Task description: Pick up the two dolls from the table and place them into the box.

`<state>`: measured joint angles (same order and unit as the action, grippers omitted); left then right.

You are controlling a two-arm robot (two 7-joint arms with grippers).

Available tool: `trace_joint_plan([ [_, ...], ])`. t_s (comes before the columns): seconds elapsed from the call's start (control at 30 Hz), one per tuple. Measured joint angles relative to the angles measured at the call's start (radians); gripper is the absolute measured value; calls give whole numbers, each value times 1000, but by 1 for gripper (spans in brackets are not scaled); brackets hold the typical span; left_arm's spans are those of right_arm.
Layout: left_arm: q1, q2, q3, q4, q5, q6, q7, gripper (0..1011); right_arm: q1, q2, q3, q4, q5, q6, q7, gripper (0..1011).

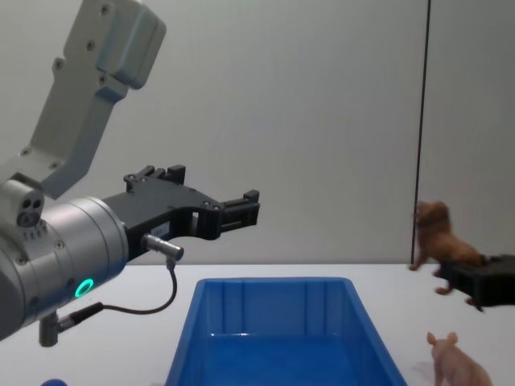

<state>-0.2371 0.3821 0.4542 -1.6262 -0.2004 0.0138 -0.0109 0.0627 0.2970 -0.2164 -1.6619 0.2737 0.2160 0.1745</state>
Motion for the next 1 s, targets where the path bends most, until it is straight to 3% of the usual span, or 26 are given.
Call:
trace_joint_plan([
  [0.57, 0, 0, 0, 0, 0, 0, 0, 1001, 107, -80, -60, 79, -19, 1, 212, 311],
  [1.0, 0, 0, 0, 0, 0, 0, 0, 1001, 148, -112, -81, 129, -19, 15, 253, 737],
])
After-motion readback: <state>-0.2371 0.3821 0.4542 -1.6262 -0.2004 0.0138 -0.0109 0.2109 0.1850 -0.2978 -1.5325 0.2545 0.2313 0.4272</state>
